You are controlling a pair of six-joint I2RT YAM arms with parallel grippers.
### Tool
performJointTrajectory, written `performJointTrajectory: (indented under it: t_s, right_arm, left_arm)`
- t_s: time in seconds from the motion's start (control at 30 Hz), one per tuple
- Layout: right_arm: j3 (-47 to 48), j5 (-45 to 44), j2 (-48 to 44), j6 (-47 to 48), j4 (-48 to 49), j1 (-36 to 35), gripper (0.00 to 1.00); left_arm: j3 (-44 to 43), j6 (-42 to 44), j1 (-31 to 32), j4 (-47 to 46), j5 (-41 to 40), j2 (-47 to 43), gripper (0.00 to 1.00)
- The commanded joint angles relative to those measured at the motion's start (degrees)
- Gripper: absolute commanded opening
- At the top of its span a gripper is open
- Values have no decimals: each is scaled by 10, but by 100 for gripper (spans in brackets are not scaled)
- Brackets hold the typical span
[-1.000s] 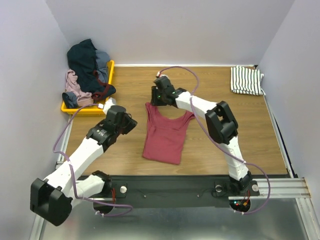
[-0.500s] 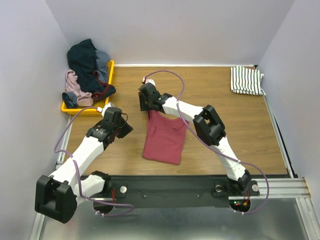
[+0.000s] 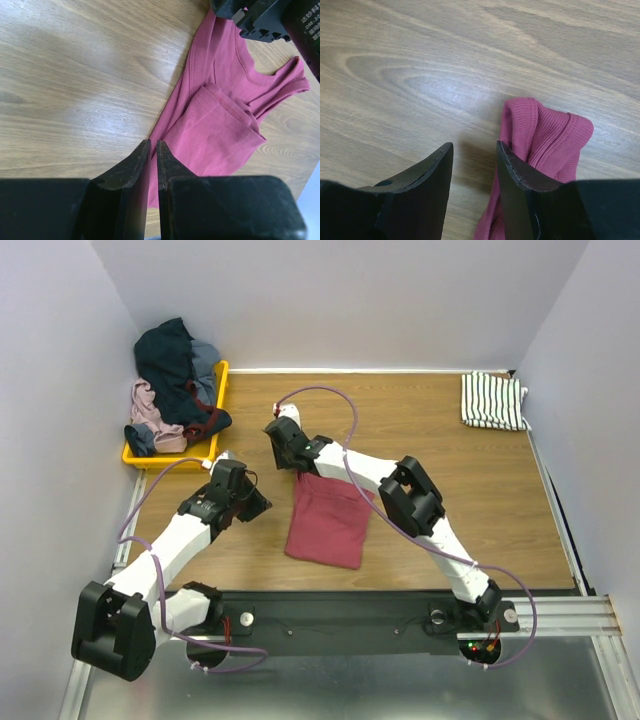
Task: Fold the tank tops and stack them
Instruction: Fold the tank top
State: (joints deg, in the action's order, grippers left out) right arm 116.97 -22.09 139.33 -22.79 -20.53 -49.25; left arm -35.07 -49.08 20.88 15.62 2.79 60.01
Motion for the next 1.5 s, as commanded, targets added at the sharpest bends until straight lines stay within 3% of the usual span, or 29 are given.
performJointTrajectory:
  t_s: [0.0, 0.4, 1.2, 1.3, 1.33, 1.47]
  right_arm:
    - [21, -37, -34, 12, 14, -6, 46]
    - [33, -89, -39, 31, 18, -10, 46]
    - [71, -110, 54, 41, 7, -10, 49]
    - [66, -115, 52, 33, 5, -9, 38]
    - [63, -117, 49, 28, 5, -10, 28]
    - [45, -126, 24, 9, 6, -8, 11]
  left_arm:
    - [7, 13, -2, -25, 8, -3, 22]
    - [14, 19, -2, -35, 13, 2, 22]
    - [27, 21, -2, -57, 35, 9, 22]
    - [37, 16, -2, -64, 43, 6, 22]
    - [42, 15, -2, -69, 47, 2, 22]
    - [55, 14, -2, -83, 63, -8, 22]
